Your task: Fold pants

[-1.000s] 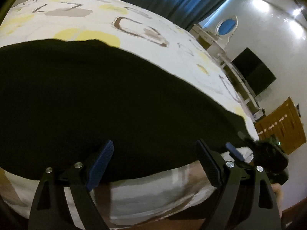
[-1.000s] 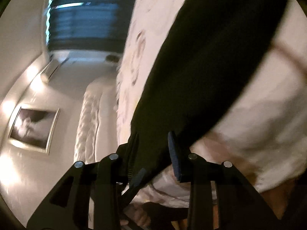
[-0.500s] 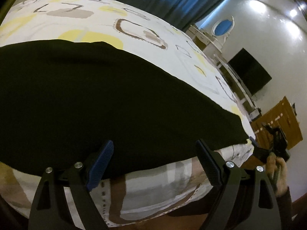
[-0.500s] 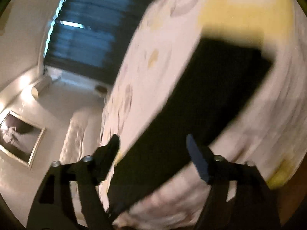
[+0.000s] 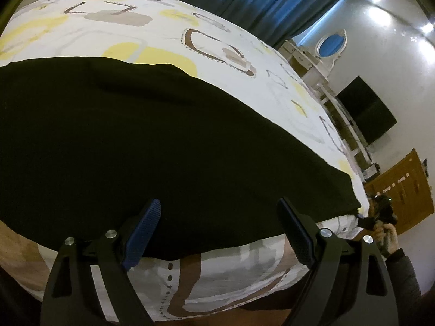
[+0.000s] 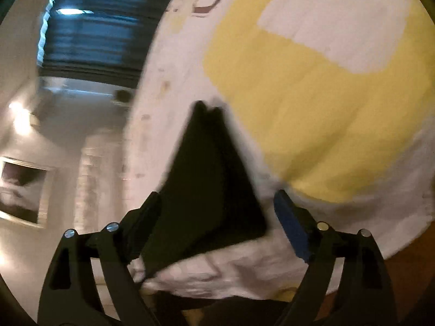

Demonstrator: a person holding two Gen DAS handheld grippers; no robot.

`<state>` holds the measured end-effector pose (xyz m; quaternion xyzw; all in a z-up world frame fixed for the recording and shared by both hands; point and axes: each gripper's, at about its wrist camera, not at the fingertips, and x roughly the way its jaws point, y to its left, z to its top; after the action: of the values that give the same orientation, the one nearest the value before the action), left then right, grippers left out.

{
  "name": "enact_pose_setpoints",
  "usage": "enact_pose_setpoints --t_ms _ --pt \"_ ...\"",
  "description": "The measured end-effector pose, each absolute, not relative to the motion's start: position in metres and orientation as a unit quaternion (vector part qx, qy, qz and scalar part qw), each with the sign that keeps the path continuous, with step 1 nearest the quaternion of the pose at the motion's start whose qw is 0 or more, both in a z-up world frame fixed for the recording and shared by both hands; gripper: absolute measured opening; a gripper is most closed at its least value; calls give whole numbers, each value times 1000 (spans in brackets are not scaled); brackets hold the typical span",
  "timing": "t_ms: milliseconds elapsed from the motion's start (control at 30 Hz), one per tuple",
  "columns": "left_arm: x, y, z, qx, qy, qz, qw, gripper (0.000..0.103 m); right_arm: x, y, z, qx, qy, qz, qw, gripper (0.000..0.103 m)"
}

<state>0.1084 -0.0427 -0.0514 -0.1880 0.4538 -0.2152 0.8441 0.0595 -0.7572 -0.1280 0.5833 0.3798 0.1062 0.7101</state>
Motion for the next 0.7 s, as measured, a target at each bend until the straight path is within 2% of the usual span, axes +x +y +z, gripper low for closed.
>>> enact_pose_setpoints --t_ms 133,333,567,633,700 --pt "110 -45 -51 -184 456 -210 845 86 78 -741 -147 591 385 163 689 85" --pt "116 -43 -49 -196 462 -208 840 86 72 -765 -168 677 296 183 648 86" --pt "117 -39 -45 -197 455 -208 843 86 91 -748 -156 610 333 196 692 85" --pt "116 -39 -40 -186 451 -206 849 86 84 -755 -148 601 326 192 703 70" --pt "113 -39 -32 -170 437 -206 859 86 89 -753 -142 586 337 180 715 41"
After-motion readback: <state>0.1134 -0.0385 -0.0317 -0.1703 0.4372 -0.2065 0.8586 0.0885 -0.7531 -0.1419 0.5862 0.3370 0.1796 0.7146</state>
